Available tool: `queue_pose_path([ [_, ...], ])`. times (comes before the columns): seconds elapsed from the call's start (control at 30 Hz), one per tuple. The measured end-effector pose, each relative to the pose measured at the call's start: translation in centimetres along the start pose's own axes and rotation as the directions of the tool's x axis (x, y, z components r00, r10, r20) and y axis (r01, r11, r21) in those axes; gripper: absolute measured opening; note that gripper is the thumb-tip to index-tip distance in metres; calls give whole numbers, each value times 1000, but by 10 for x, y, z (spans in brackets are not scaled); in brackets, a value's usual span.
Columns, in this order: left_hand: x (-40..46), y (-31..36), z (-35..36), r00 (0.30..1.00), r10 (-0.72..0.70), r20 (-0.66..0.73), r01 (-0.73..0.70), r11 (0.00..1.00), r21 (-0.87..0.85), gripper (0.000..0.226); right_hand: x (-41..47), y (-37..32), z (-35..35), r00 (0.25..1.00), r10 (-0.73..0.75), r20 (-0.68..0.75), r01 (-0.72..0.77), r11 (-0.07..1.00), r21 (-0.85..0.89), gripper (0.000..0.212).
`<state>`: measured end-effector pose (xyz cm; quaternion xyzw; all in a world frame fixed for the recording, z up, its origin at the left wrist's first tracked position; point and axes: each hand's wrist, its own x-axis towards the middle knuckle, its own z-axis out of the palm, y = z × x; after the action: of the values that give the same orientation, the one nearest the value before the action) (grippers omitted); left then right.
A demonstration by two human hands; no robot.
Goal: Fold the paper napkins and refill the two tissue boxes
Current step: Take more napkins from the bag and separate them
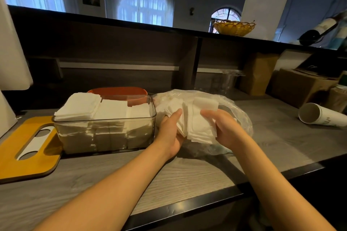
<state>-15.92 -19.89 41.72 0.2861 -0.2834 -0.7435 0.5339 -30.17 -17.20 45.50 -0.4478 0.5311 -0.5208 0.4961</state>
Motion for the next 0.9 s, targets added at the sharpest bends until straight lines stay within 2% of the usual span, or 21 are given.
queue_pose_path([
  [0.07, 3, 0, 0, 998, -9, -58, 8, 1000, -23, 12, 1, -1, -4, 1000, -6, -9, 5, 999, -53, 33],
  [0.17, 6, 2, -2, 997, -16, -77, 8, 995, -98, 10, 2, -9, -14, 985, -59, -160, 31, 985, -172, 30],
  [0.27, 7, 3, -4, 997, -2, -77, -8, 993, -120, 13, -2, -27, -28, 958, -75, -276, 56, 996, -76, 25],
  [0.37, 5, 3, -4, 998, 5, -61, -13, 992, -124, 21, -9, -40, -37, 922, -202, -331, 181, 979, -92, 27],
  [0.47, 2, 3, -4, 1000, -4, -18, 1, 993, -121, 22, -16, -47, -30, 939, -315, -138, 311, 949, -52, 26],
  [0.57, 0, 2, -6, 998, 7, 64, 2, 991, -136, 44, -13, -46, -10, 969, -229, 95, 236, 970, -64, 27],
  [0.63, -1, 2, -7, 996, 19, 88, -9, 993, -118, 53, -5, -37, 5, 981, -151, 117, 176, 955, -240, 24],
  [0.7, -1, 3, -7, 996, 25, 88, -16, 995, -98, 59, 4, -26, 16, 985, -135, 104, 166, 897, -411, 23],
  [0.8, -2, 3, -6, 994, 52, 92, -46, 997, -69, 63, 16, -16, 21, 983, -151, 102, 181, 869, -461, 21],
  [0.9, 0, 2, -5, 995, 51, 83, -46, 997, -57, 64, 23, -12, 19, 970, -197, 143, 243, 799, -550, 28],
])
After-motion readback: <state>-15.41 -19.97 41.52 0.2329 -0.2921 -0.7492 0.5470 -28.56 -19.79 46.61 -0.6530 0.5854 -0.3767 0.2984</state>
